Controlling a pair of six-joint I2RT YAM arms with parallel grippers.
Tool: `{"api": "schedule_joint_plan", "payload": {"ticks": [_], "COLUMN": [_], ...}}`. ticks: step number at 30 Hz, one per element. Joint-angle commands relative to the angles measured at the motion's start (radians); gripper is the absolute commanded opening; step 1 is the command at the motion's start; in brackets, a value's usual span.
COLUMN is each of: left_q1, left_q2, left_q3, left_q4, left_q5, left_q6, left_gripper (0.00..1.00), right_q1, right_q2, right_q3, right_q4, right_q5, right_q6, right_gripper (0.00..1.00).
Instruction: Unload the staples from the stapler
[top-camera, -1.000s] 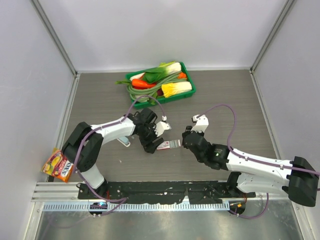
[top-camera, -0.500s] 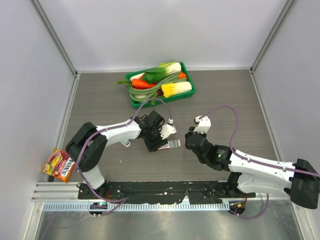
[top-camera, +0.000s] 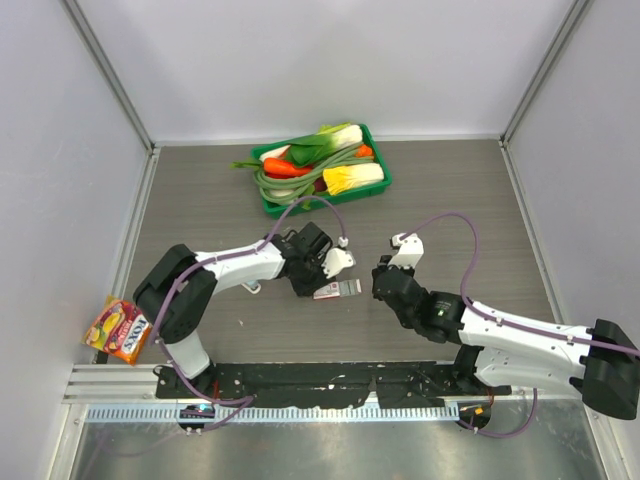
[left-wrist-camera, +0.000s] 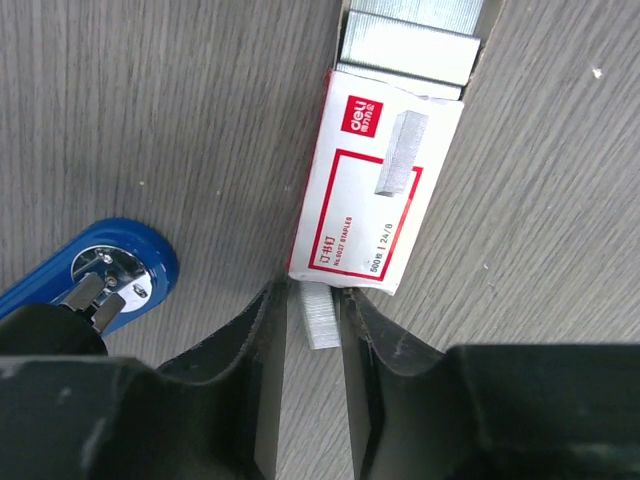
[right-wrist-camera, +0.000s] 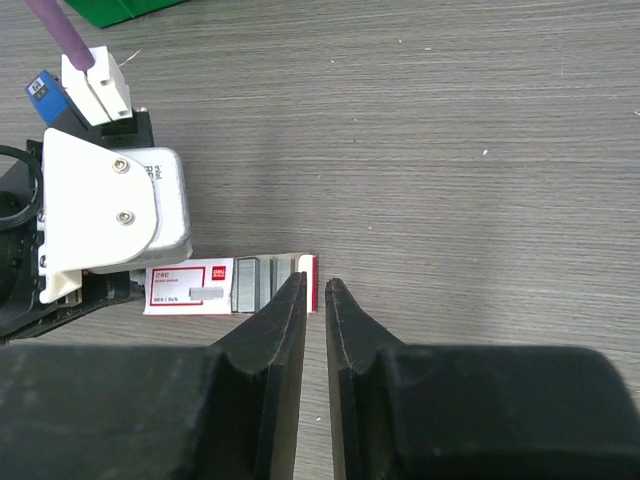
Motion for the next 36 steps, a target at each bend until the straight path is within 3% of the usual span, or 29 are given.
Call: {"api": "schedule_joint_plan", "payload": {"ticks": [1,9,19,22,27,33,36], "left_q1": [-0.022,-0.021,0.088,0.145,0.261,0.372,0.395], "left_q2": [0.027,-0.034,-0.135,-0.181,-0.258,-0.276,-0.287], "left_q3": [-0.026,0.052,0.313,0.4,0.413,0.318,0.235], "left_q4": [-0.054,-0.153,-0.352,-0.375,-0.233,0.048,0.272], "left_q5": [0.057,0.071,0.203,0.316,0.624,0.969,1.039], "left_q6": [-0.037,-0.025,-0.045,-0.083,-0.234,-0.591,-0.812], "left_gripper": [0.28,0.03,0.01,0.01,0.01,0.0,0.0], "right_q1": [-0.002,-0.002,-0.01,-0.018,-0.05,-0.09,-0.126], "right_q2": [-0.024,-0.015,-0.043,-0.056,-0.081,-0.105,-0.098], "right_q3": [0.003,0.023,0.054,0.052,0.049,0.032,0.021], "right_q4": [0.026,0.035,0.075,0.126,0.29,0.521,0.633], "right_q5": [0.035,0.037,0.005,-0.045,-0.187,-0.423,-0.526], "right_q6": [0.02,0.009,-0.009,-0.023,-0.035,-0.042,0.007], "right_gripper": [0.19,0.18,0.2,0.28,0.41,0.5,0.52]}}
